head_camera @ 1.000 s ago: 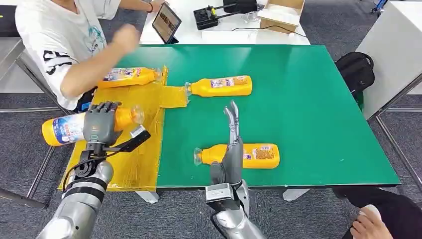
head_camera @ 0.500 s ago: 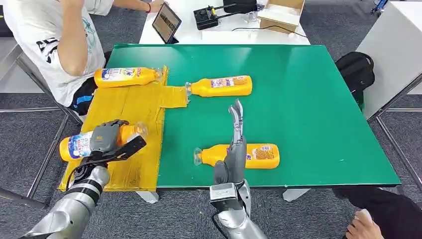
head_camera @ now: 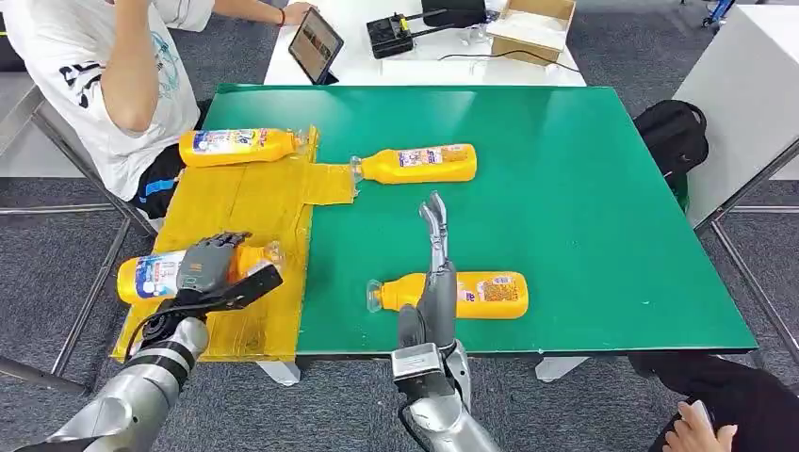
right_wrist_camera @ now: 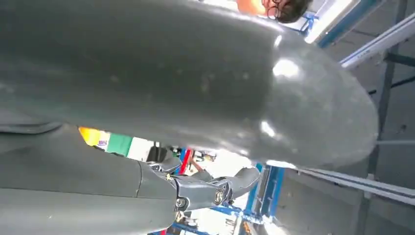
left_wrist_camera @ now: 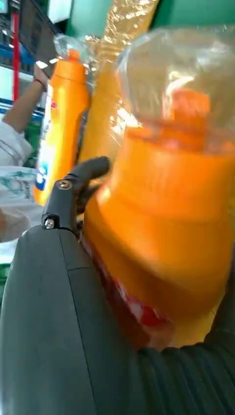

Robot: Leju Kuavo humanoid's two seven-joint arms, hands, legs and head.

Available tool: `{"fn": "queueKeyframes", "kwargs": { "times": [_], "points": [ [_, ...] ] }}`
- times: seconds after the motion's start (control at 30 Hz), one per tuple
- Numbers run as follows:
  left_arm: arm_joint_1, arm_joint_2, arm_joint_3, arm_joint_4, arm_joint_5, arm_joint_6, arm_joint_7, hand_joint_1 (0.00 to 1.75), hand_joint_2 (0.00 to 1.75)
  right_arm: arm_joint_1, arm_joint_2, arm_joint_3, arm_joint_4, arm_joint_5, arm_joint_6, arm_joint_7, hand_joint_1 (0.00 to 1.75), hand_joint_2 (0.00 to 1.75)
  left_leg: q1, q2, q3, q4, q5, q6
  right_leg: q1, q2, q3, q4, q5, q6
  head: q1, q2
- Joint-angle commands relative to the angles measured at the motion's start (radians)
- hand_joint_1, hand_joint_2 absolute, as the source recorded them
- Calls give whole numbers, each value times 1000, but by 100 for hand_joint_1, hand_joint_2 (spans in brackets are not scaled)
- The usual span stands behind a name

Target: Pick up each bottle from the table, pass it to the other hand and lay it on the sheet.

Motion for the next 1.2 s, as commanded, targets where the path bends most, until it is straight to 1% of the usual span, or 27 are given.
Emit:
{"fn": "queueKeyframes", "kwargs": {
  "times": [0.03, 0.07, 0.1, 0.2, 0.23, 0.33, 0.4, 0.47, 0.53, 0.6, 0.63, 0.67, 0.73, 0.77, 0.8, 0.83, 0.87, 0.9, 0.97, 1.0, 1.03, 1.07, 1.13, 1.17, 1.2],
  "points": [
    [10, 2, -15, 95, 53, -89, -18, 0, 0, -32, 2, -37, 96, -10, 10, -30, 0, 0, 0, -1, 3, -1, 0, 1, 0, 0, 3, -1, 0, -1, 0, 0],
    [16, -1, -5, 85, 79, -101, -38, 0, 0, -33, 4, -38, 101, -11, 12, -30, 0, 0, 0, 0, 5, -2, -1, 2, 1, 0, 5, -2, 0, -2, 0, 0],
    [19, -4, 7, 83, 121, -140, -57, 0, 0, -34, 5, -39, 105, -12, 19, -30, 0, 0, -1, -2, 4, -1, 0, 1, 0, -1, 4, -1, -1, -2, 0, 0],
    [25, -12, 36, 66, 230, -221, -103, 0, 0, -40, 7, -43, 122, -9, 32, -30, 0, 0, -1, -2, 4, -2, 0, 1, 0, -2, 5, -2, 0, -2, 0, 0],
    [25, -14, 45, 66, 253, -239, -107, 0, 0, -40, 8, -44, 126, -7, 30, -30, 0, 0, 0, -1, 5, -2, 0, 2, 0, -1, 6, -3, 0, -3, -1, 0],
    [29, -21, 70, 44, 355, -323, -131, 0, 0, -49, 7, -49, 148, -14, 17, -34, 0, 0, 0, -5, 6, -2, 1, 1, 0, -4, 8, -3, 0, -3, 0, 0],
    [30, -21, 69, 40, 365, -330, -133, 0, 0, -49, 7, -49, 150, -15, 17, -34, 0, 0, -1, -8, 7, -2, 1, 1, 0, -6, 9, -2, 0, -2, 0, 0],
    [31, -24, 76, 35, 388, -343, -136, 0, 0, -50, 7, -49, 152, -17, 19, -34, 0, 0, -1, -6, 9, -3, 2, 1, 0, -4, 11, -3, 0, -3, -1, 0],
    [34, -33, 103, 20, 463, -385, -153, 0, 0, -50, 7, -49, 157, -15, 19, -34, 0, 0, -1, -8, 10, -2, 1, 1, 0, -6, 12, -2, 0, -2, -1, 0],
    [43, -61, 162, -24, 583, -404, -202, 0, 0, -47, 5, -50, 166, -6, 13, -34, 0, 0, -1, -7, 10, -2, 2, 1, 0, -5, 12, -2, 0, -2, -1, 0],
    [54, -87, 198, -74, 649, -352, -236, 0, 0, -44, 2, -50, 169, 11, 4, -25, 0, 0, 0, -6, 10, -3, 2, 1, 1, -5, 12, -3, 1, -3, -1, 0],
    [65, -119, 206, -132, 702, -309, -241, 0, 0, -37, -6, -49, 165, 29, 5, -11, 0, 0, 0, -7, 10, -2, 2, 1, 0, -6, 12, -3, 0, -3, -1, 0],
    [73, -125, 189, -162, 711, -307, -217, 0, 0, -34, -7, -51, 163, 31, 10, -11, 0, 0, 0, -11, 9, -1, 3, 1, 0, -9, 12, -1, -1, -1, -1, 0],
    [73, -125, 189, -162, 711, -307, -217, 0, 0, -34, -7, -51, 163, 31, 10, -11, 0, 0, 0, -9, 8, -1, 3, 1, 1, -8, 11, -2, 0, -2, 0, 0],
    [103, -169, 235, -272, 833, -205, -266, 0, 0, -38, -25, -32, 166, 101, 19, 44, 0, 0, 0, -9, 8, -1, 3, 1, 1, -8, 10, -2, 0, -2, 0, 0],
    [140, -183, 203, -392, 880, -102, -266, 0, 0, -47, -48, -10, 177, 178, 35, 110, 0, 175, 0, -9, 6, -1, 3, 1, 0, -8, 9, -1, 0, -1, 0, 0],
    [172, -181, 146, -476, 935, 3, -266, 0, 0, -50, -63, -11, 176, 229, 55, 160, 0, 175, 0, -9, 6, -1, 2, 2, 1, -8, 9, -2, 0, -2, 0, 0],
    [206, -175, 99, -549, 935, 89, -266, 0, 0, -59, -84, -23, 182, 256, 81, 201, 0, 175, 0, -9, 5, -1, 2, 1, 1, -8, 8, -2, 0, -2, 0, 0],
    [222, -176, 87, -563, 939, 98, -266, 0, 0, -61, -98, -43, 173, 255, 97, 204, 0, 175, 1, -6, 4, -1, 2, 2, 1, -6, 7, -3, 0, -2, 0, 0],
    [252, -182, 75, -625, 956, 124, -266, 0, 175, -70, -115, -49, 176, 302, 111, 246, 0, 175, 0, -5, 4, -1, 2, 1, 1, -4, 5, -2, 0, -2, 0, 0],
    [284, -187, 56, -662, 951, 168, -266, 0, 175, -76, -144, -59, 164, 363, 120, 301, 0, 175, 0, -4, 3, -1, 2, 1, 0, -5, 4, -2, 0, -1, 0, 0],
    [312, -186, 32, -701, 940, 209, -266, 0, 175, -79, -165, -78, 155, 394, 149, 334, 0, 175, 0, -4, 4, -1, 1, 1, 1, -6, 5, -3, 0, -2, 0, 0],
    [368, -185, -3, -755, 927, 260, -266, 0, 175, -93, -228, -86, 146, 506, 202, 434, 0, 175, -1, -6, 1, -1, 2, 1, 0, -5, 3, -2, 0, -1, -1, 0],
    [407, -185, -23, -784, 914, 280, -266, 0, 175, -91, -262, -108, 137, 530, 245, 469, 0, 175, 0, -5, 3, -1, 1, 2, 0, -5, 5, -3, 0, -1, -1, 0],
    [431, -187, -31, -805, 913, 284, -266, 0, 175, -85, -281, -122, 129, 540, 255, 477, 0, 175, 0, -5, 1, -1, 1, 2, 0, -5, 4, -3, 0, -1, 0, 0]
  ]
}}
